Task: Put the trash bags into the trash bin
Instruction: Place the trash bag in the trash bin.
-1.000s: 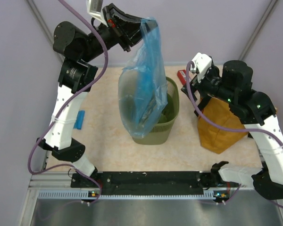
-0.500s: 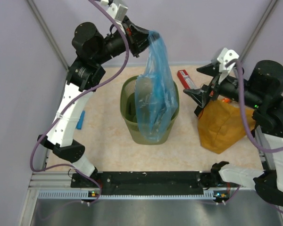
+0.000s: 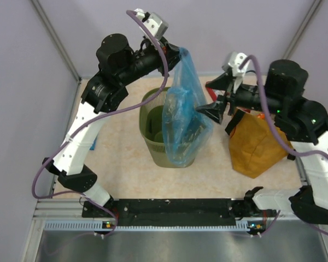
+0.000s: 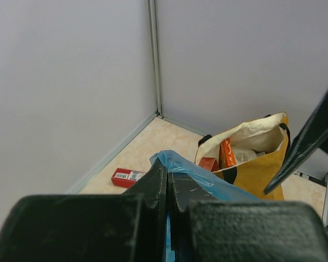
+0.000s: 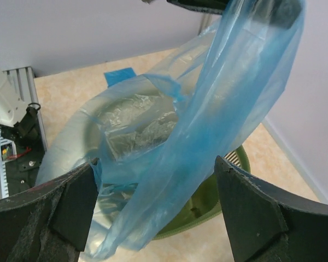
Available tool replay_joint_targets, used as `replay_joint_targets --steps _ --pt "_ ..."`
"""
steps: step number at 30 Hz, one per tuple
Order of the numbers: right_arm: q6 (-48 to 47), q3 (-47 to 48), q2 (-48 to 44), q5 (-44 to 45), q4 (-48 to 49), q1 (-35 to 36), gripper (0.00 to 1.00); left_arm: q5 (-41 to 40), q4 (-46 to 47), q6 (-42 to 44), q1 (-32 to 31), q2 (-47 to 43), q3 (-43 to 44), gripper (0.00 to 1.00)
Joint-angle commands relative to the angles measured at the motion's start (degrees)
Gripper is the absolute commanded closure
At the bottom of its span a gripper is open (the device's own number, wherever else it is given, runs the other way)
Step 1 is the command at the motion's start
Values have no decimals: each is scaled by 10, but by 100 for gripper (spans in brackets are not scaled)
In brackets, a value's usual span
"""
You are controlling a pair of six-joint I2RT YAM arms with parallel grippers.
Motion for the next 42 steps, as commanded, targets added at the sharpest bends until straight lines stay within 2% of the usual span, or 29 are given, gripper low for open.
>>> replay_joint_targets --steps 1,4,7,11,13,16,23,24,26,29,30,31,38,42 --pt "-16 24 30 46 14 30 17 -35 -5 30 -8 -32 2 100" --pt "-16 31 48 70 16 38 19 -36 -9 34 -12 -35 2 100" --pt "-21 32 56 97 17 39 29 -33 -13 34 -14 -41 1 100" --pt "-24 33 52 98 18 38 55 -39 -13 42 -14 -53 -19 100" --pt "-25 32 49 97 17 38 76 -47 -12 50 -14 -61 -32 100" --pt "-29 28 42 101 17 39 99 -56 -8 63 -14 -72 -51 100" --pt "-32 36 38 126 18 40 100 -62 -6 85 -14 -103 -98 100" --pt "-32 37 38 128 18 38 100 -61 -10 87 -14 -110 -103 96" --pt "-27 39 36 127 19 38 100 -54 -22 95 -14 -118 -109 76" --pt "-17 46 38 126 19 38 100 -38 -34 102 -14 -142 -133 23" --pt "-16 50 40 126 19 37 100 -34 -36 103 -13 -151 -142 9" --pt "-16 53 42 128 18 38 100 -29 -41 106 -13 -157 -150 1" --pt "-13 89 50 136 18 30 100 -18 -81 151 -12 -197 -189 1" --pt "-10 96 48 127 17 22 100 29 -88 167 -9 -208 -232 1"
